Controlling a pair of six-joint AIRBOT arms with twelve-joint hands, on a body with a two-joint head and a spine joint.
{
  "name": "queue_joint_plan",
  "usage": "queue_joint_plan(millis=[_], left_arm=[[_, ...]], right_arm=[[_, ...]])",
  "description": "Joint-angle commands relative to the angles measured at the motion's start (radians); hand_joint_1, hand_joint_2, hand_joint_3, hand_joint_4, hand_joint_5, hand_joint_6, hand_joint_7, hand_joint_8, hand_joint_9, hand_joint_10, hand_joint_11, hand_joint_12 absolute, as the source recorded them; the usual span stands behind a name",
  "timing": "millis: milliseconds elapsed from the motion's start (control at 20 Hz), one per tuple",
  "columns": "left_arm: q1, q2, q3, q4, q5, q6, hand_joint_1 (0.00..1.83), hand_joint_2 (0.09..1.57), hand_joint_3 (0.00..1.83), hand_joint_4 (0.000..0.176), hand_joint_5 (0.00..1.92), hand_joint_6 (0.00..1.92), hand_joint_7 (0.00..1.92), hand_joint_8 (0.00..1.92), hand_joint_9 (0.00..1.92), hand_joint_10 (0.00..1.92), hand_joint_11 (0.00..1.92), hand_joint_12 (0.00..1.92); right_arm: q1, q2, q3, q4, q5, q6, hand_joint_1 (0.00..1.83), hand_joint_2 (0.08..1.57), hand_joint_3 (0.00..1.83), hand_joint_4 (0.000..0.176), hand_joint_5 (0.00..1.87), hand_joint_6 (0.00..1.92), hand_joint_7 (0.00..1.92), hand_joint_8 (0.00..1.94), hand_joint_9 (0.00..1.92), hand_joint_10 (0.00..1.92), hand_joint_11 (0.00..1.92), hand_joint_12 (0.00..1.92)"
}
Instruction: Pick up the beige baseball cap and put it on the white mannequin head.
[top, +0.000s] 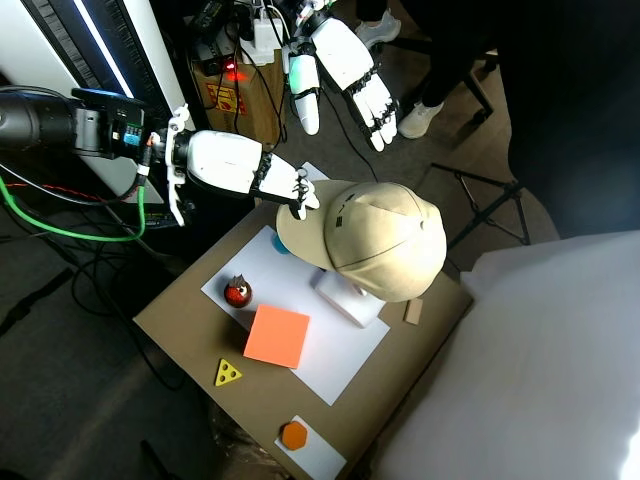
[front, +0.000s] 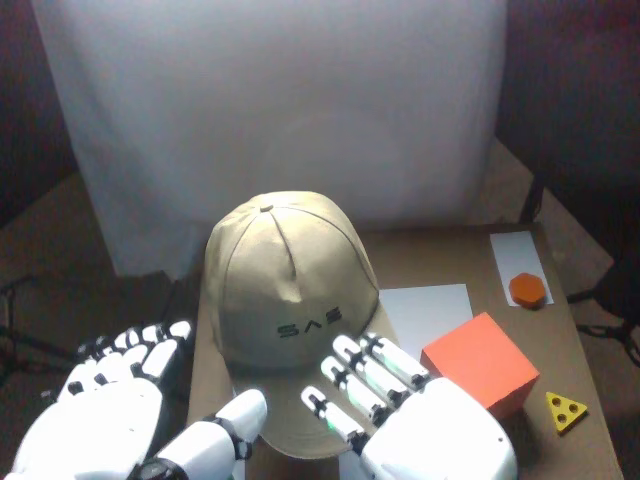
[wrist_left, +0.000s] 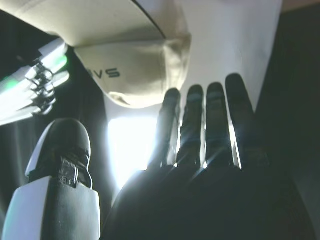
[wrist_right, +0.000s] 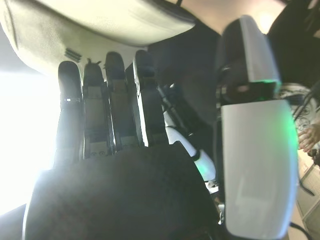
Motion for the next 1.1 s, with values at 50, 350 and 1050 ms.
queue_joint_plan(millis=[50, 350, 1050], left_arm=[[-0.036, 0.023, -0.033, 0.022, -0.093, 0.055, 0.00, 1.14, 0.00, 0.038, 0.08, 0.00, 0.06, 0.00, 0.02, 0.00, 0.00, 0.35], [-0.101, 0.081, -0.152, -0.055, -0.095, 0.127, 0.00, 1.14, 0.00, 0.039, 0.07, 0.00, 0.06, 0.00, 0.03, 0.00, 0.00, 0.33], [-0.349, 0.079, -0.252, -0.234, -0.096, 0.380, 0.81, 1.14, 0.00, 0.000, 0.94, 1.92, 1.07, 1.92, 1.13, 1.92, 1.22, 1.92]], right_arm=[[0.036, 0.041, -0.046, -0.065, 0.079, -0.006, 0.57, 0.86, 0.00, 0.141, 0.08, 0.01, 0.01, 0.00, 0.00, 0.00, 0.00, 0.09], [0.176, 0.244, -0.157, 0.317, -0.171, -0.123, 0.56, 0.84, 0.00, 0.154, 0.03, 0.00, 0.00, 0.00, 0.00, 0.00, 0.00, 0.00], [0.344, 0.424, -0.019, 0.510, -0.698, 0.106, 0.80, 1.17, 0.02, 0.000, 1.15, 1.92, 1.30, 1.94, 1.63, 1.92, 1.91, 1.92]])
